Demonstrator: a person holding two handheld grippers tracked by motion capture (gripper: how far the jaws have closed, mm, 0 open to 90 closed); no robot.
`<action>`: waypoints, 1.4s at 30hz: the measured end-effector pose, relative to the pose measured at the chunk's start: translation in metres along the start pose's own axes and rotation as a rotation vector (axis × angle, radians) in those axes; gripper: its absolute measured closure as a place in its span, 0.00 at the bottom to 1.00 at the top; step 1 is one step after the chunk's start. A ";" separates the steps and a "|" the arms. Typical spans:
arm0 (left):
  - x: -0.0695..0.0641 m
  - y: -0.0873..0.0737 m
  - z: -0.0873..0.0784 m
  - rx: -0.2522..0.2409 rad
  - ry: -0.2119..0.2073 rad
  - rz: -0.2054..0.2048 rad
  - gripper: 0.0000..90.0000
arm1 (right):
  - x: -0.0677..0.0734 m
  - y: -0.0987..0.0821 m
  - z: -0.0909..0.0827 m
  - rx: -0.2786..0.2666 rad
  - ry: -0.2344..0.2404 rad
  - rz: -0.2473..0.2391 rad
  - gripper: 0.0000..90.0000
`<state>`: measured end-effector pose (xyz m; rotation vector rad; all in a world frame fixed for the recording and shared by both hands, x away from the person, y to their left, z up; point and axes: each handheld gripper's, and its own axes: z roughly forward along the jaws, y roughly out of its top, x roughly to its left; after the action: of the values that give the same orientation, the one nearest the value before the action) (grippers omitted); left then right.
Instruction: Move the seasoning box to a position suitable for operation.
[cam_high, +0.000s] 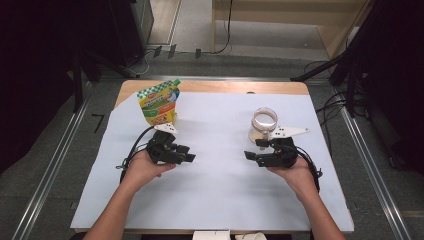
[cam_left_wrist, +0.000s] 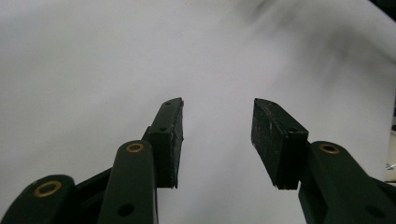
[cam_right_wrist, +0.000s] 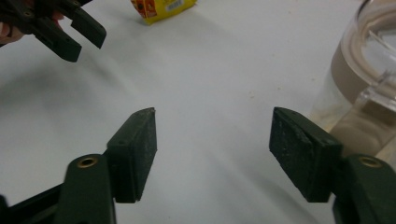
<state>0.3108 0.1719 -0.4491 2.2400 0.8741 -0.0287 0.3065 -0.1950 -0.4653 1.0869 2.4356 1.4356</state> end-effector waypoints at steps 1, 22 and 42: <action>-0.001 0.000 0.000 0.005 -0.003 0.004 0.60 | -0.002 0.000 0.001 0.016 0.003 0.026 0.25; 0.000 0.004 -0.009 -0.056 -0.031 0.013 0.68 | 0.007 0.001 -0.001 0.033 0.079 -0.034 0.44; -0.003 0.008 -0.020 -0.060 -0.015 0.039 0.47 | 0.005 -0.006 -0.031 0.021 -0.011 -0.092 0.48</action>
<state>0.3092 0.1785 -0.4286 2.1980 0.8127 -0.0010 0.2862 -0.2161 -0.4514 0.9697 2.4640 1.3764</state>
